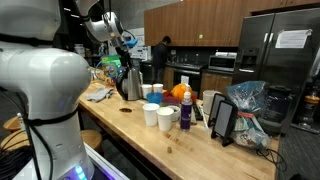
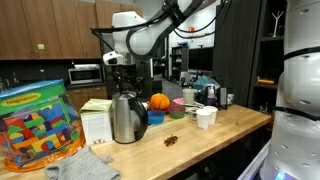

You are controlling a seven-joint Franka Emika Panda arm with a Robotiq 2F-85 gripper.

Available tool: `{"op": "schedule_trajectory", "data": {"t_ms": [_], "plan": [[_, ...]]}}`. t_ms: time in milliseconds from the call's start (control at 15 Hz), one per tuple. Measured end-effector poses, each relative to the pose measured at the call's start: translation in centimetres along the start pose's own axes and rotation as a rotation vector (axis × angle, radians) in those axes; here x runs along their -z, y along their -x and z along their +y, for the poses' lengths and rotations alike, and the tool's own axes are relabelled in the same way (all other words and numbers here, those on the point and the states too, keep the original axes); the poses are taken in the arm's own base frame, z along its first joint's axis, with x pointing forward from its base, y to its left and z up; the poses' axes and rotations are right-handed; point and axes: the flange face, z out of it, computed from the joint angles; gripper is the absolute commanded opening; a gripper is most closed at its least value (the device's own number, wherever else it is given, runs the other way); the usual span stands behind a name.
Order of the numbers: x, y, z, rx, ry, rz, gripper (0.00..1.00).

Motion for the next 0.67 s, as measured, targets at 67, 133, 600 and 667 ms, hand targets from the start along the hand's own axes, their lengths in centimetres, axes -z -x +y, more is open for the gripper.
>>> {"op": "schedule_trajectory", "data": {"t_ms": [67,133,600,667], "plan": [[0.00,0.00,0.00,0.000,-0.001,0.002,1.00],[0.01,0.02,0.01,0.001,-0.002,0.006,1.00],[-0.25,0.48,0.37,0.031,-0.031,0.055,1.00],[-0.29,0.52,0.48,0.033,-0.037,0.057,1.00]]}}
